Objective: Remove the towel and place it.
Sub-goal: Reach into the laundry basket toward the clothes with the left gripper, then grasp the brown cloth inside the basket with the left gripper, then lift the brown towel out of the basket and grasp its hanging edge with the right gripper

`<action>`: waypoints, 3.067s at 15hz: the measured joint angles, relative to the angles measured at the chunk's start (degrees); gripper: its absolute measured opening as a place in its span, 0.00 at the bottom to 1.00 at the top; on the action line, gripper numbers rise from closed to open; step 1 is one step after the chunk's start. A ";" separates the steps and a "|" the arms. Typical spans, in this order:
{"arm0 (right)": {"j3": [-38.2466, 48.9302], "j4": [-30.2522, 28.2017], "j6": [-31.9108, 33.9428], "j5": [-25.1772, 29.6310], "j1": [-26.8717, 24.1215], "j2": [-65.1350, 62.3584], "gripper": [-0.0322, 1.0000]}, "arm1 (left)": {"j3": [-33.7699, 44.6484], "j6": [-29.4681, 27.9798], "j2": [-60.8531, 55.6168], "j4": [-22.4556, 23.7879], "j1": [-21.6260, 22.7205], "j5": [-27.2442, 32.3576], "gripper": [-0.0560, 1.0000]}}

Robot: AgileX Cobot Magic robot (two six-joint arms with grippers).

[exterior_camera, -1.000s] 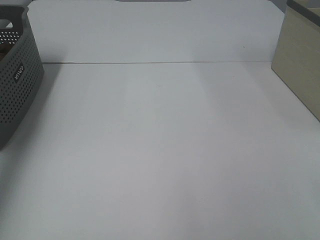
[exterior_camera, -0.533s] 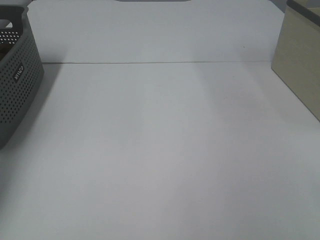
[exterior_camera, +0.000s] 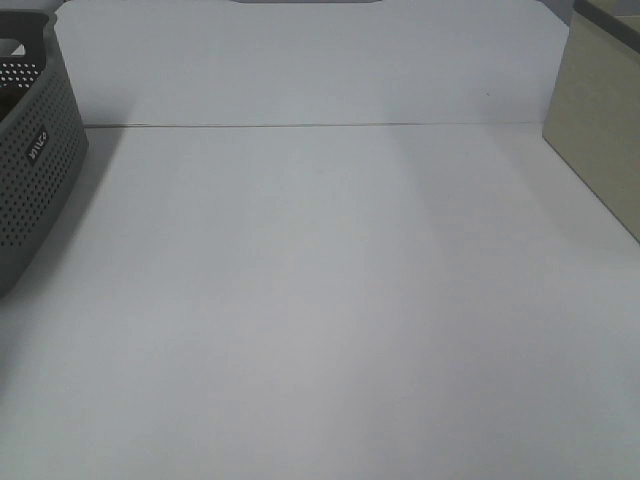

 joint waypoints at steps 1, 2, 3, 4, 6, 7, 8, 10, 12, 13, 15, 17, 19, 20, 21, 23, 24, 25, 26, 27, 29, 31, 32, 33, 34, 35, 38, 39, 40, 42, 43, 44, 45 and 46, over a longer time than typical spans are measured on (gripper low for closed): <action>0.00 0.00 0.00 0.00 0.00 0.00 0.93 | -0.06 0.00 0.00 0.00 0.23 0.00 0.86; 0.00 0.00 0.00 0.00 0.00 0.00 0.93 | -0.06 0.00 0.00 -0.17 0.23 0.00 0.72; 0.00 0.00 0.00 0.00 0.00 0.00 0.93 | -0.06 -0.11 0.00 -0.40 0.23 0.00 0.56; 0.00 0.00 0.00 0.00 0.00 0.00 0.93 | -0.06 -0.74 0.00 -0.40 0.23 0.00 0.39; 0.00 0.00 0.00 0.00 0.00 0.00 0.93 | -0.06 -1.78 0.00 -0.34 0.23 0.00 0.26; 0.00 0.00 0.00 0.00 0.00 0.00 0.93 | -0.06 -2.18 0.00 -0.34 0.23 0.00 0.25; 0.00 0.00 0.00 0.00 0.00 0.00 0.93 | -0.06 -2.81 0.00 -0.34 0.23 0.00 0.24; 0.00 0.00 0.00 0.00 0.00 0.00 0.93 | -0.06 -3.21 0.00 -0.34 0.23 0.00 0.22; 0.00 0.00 0.00 0.00 0.00 0.00 0.93 | -0.06 -3.21 0.00 -0.29 0.23 0.00 0.09; 0.00 0.00 0.00 0.00 0.00 0.00 0.93 | -0.06 -3.15 -0.17 -0.23 0.23 0.00 0.05; 0.00 0.00 0.00 0.00 0.00 0.00 0.93 | -0.06 -3.44 -2.06 -0.17 0.23 0.06 0.05; 0.00 0.00 0.00 0.00 0.00 0.00 0.93 | -0.06 -6.02 -5.73 -0.34 -0.06 0.11 0.05; 0.00 0.00 0.00 0.00 0.00 0.00 0.93 | -0.06 -8.37 -10.49 -1.38 -1.20 0.17 0.05; 0.00 0.00 0.00 0.00 0.00 0.00 0.93 | -0.06 -8.88 -12.83 -2.12 -1.95 0.17 0.05; 0.00 0.00 0.00 0.00 0.00 0.00 0.93 | -0.06 -9.28 -15.41 -3.15 -2.86 0.17 0.05; 0.00 0.00 0.00 0.00 0.00 0.00 0.93 | -0.06 -10.14 -19.82 -4.47 -5.50 0.23 0.05; 0.00 0.00 0.00 0.00 0.00 0.00 0.93 | -0.06 -10.49 -22.12 -4.87 -6.88 0.29 0.05; 0.00 0.00 0.00 0.00 0.00 0.00 0.93 | -0.06 -10.54 -24.06 -5.10 -8.31 0.29 0.05; 0.00 0.00 0.00 0.00 0.00 0.00 0.93 | -0.06 -10.60 -26.24 -5.10 -9.97 0.29 0.05; 0.00 0.00 0.00 0.00 0.00 0.00 0.93 | -0.06 -10.71 -28.19 -5.33 -11.69 0.29 0.05; 0.00 0.00 0.00 0.00 0.00 0.00 0.93 | -0.06 -10.71 -31.17 -5.39 -14.09 0.34 0.05; 0.00 0.00 -0.29 0.00 0.00 0.00 0.93 | -0.06 -10.71 -35.35 -5.39 -18.16 0.34 0.05; 0.00 0.40 -1.49 0.00 0.00 0.00 0.93 | -0.06 -10.71 -37.53 -5.10 -20.40 0.34 0.05; -0.40 1.78 -3.55 -0.63 0.00 0.11 0.93 | -0.06 -10.71 -39.36 -4.87 -22.86 0.40 0.05; -1.20 8.19 -10.03 -7.68 0.06 3.15 0.93 | -0.11 -10.71 -42.63 -4.53 -28.59 -0.63 0.05; -1.32 13.87 -15.07 -12.15 0.06 6.25 0.93 | -0.11 -10.71 -43.83 -4.41 -31.80 -2.18 0.05; -1.32 31.17 -32.20 -19.14 0.06 16.56 0.93 | -0.11 -10.14 -45.55 -4.13 -39.94 -6.65 0.05; -1.32 38.79 -40.91 -19.82 0.06 21.77 0.93 | -0.11 -8.77 -45.72 -3.95 -43.43 -7.56 0.05; -1.32 46.75 -50.36 -19.88 0.06 26.47 0.93 | -0.11 -6.99 -45.72 -3.95 -46.24 -7.73 0.05; -1.32 68.12 -75.80 -17.36 0.06 38.79 0.92 | -0.11 0.34 -44.81 -3.78 -52.77 -7.68 0.05; -1.32 74.89 -84.17 -15.13 0.06 44.12 0.91 | -0.11 2.86 -44.23 -3.72 -54.89 -7.79 0.05; -1.32 81.36 -92.25 -12.72 0.06 48.87 0.91 | -0.11 4.24 -43.60 -3.72 -56.95 -8.25 0.05; -1.32 86.75 -98.55 -9.63 0.06 54.09 0.91 | -0.11 4.76 -42.97 -3.67 -58.50 -9.34 0.05; -1.32 90.58 -105.14 -5.90 0.06 58.73 0.90 | -0.11 5.44 -42.40 -3.55 -59.76 -10.37 0.05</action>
